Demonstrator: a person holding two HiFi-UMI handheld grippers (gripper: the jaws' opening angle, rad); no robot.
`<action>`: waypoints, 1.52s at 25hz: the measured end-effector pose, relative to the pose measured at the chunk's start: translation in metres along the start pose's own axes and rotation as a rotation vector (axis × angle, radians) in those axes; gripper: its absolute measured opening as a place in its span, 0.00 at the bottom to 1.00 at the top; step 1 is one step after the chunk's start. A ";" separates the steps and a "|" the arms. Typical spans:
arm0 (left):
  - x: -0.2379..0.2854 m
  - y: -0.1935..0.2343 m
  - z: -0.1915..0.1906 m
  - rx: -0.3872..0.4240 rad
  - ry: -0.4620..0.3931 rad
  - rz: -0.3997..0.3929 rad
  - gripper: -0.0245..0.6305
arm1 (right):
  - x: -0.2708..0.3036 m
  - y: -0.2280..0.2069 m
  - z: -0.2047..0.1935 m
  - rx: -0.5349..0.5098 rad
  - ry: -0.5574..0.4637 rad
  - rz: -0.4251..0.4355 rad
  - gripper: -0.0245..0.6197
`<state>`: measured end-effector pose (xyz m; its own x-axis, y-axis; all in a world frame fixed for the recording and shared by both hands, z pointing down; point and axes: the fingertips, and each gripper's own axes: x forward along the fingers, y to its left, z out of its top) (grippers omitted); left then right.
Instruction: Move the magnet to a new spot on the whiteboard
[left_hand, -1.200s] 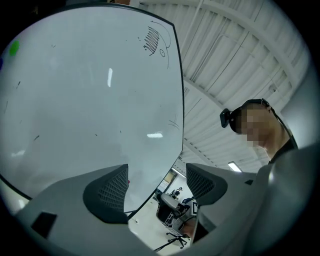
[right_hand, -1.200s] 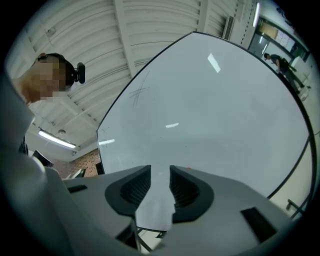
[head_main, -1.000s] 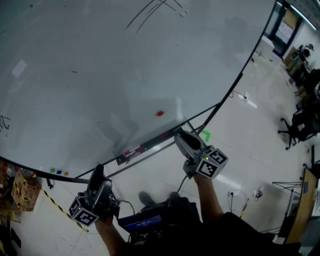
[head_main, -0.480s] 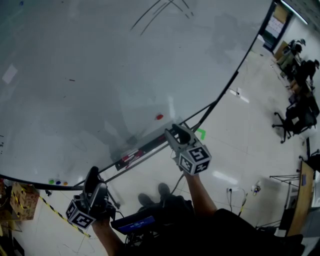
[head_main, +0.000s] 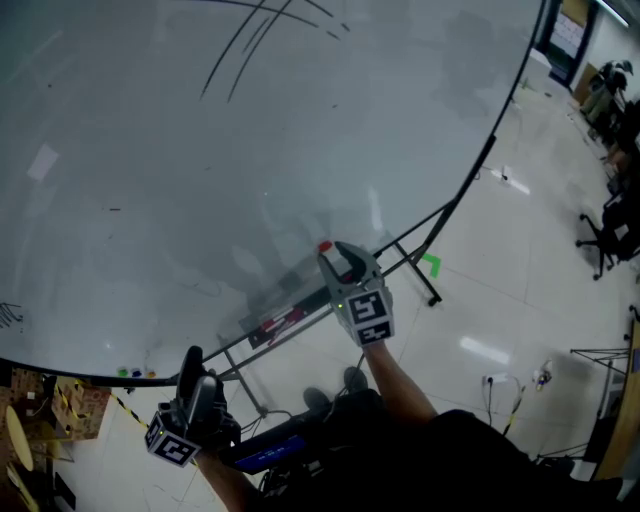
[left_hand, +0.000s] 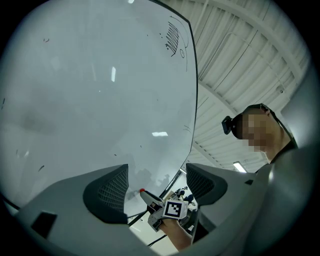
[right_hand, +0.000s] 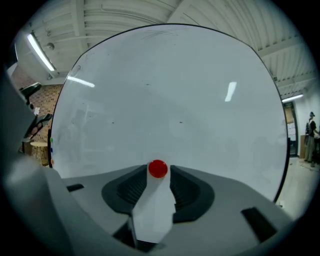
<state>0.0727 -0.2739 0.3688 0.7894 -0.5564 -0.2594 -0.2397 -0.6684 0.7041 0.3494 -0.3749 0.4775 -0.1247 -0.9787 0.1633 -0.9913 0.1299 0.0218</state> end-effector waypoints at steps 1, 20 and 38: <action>0.001 -0.001 -0.001 0.003 0.001 0.002 0.58 | 0.003 0.000 -0.001 0.000 0.002 0.002 0.31; 0.013 -0.015 -0.010 0.001 0.026 -0.037 0.58 | -0.032 -0.008 0.026 0.091 -0.048 0.103 0.26; 0.016 -0.028 -0.016 0.005 -0.027 -0.049 0.58 | -0.116 -0.022 0.099 0.270 -0.261 0.312 0.26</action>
<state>0.1012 -0.2565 0.3554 0.7848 -0.5360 -0.3111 -0.2040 -0.6974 0.6870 0.3811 -0.2802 0.3606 -0.3899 -0.9114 -0.1319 -0.8764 0.4112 -0.2506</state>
